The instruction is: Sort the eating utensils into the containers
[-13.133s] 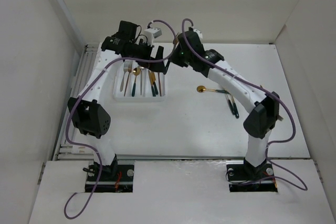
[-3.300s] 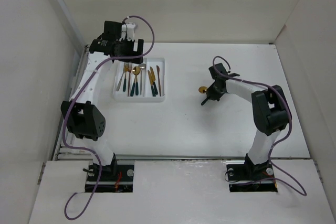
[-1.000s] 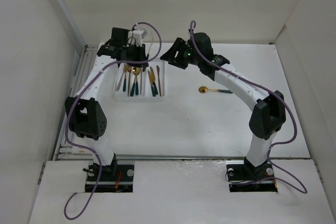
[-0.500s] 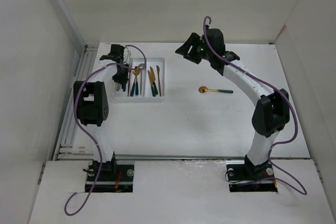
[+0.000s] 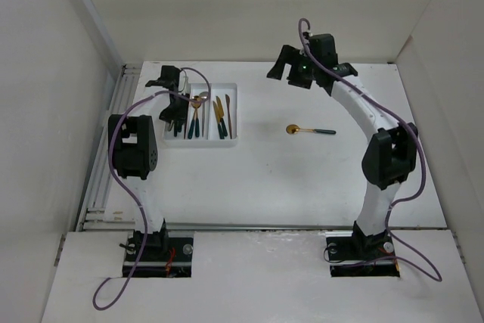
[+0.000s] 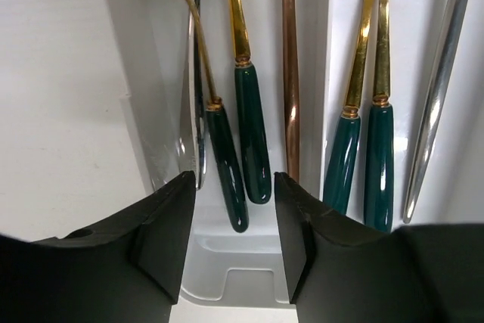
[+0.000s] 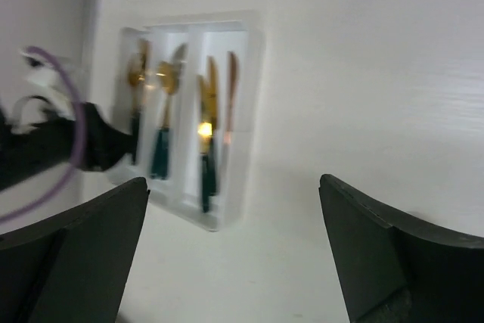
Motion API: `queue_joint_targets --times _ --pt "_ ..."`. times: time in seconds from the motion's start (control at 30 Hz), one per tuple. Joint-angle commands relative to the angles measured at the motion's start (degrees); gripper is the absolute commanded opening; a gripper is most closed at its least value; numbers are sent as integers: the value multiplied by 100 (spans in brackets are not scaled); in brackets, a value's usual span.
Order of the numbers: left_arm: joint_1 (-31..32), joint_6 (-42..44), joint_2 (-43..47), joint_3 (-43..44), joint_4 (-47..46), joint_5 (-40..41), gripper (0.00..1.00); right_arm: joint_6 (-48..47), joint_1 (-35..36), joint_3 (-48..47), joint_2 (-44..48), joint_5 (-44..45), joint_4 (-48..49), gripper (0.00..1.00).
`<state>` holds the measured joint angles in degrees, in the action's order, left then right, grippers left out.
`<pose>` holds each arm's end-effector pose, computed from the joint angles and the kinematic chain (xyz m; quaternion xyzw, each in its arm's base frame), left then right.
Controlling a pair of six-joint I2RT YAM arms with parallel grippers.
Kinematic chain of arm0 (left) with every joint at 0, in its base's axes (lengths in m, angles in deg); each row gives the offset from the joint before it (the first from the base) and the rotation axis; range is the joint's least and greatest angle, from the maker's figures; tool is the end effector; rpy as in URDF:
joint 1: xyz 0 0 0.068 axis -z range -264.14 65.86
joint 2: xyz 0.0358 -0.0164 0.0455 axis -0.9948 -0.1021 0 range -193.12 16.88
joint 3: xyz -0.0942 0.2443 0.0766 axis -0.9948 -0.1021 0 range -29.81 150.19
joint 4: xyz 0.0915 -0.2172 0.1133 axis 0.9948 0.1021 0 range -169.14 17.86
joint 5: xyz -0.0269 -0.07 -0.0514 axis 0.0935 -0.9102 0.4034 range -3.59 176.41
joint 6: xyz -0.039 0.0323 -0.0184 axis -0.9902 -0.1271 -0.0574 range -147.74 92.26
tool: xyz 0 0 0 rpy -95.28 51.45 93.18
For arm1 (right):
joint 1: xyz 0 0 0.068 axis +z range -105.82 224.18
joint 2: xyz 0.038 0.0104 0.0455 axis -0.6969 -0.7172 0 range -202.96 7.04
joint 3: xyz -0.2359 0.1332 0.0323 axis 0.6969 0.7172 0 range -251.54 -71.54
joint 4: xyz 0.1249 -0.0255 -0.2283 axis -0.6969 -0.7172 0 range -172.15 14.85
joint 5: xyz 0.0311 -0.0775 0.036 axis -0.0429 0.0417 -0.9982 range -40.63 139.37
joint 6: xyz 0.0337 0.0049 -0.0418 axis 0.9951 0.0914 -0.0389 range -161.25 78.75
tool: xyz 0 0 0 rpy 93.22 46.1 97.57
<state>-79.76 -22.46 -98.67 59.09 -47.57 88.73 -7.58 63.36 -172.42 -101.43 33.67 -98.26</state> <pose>0.4362 -0.0318 0.2023 0.0754 0.9586 0.0216 0.2736 0.4196 0.1560 0.3358 0.0415 0.8626 0.3244 0.3860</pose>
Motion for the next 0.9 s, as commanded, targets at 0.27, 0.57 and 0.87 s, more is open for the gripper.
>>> queue_joint_targets --times 0.27,0.57,0.87 --pt "-34 35 305 1347 630 -66 46 -6896 -625 1243 299 1262 -818 100" --pt "-34 140 832 1051 412 162 48 -8253 -1224 544 -463 225 -2556 97" --pt "-139 140 964 988 350 277 50 -8359 -1163 577 -1036 129 -2848 94"
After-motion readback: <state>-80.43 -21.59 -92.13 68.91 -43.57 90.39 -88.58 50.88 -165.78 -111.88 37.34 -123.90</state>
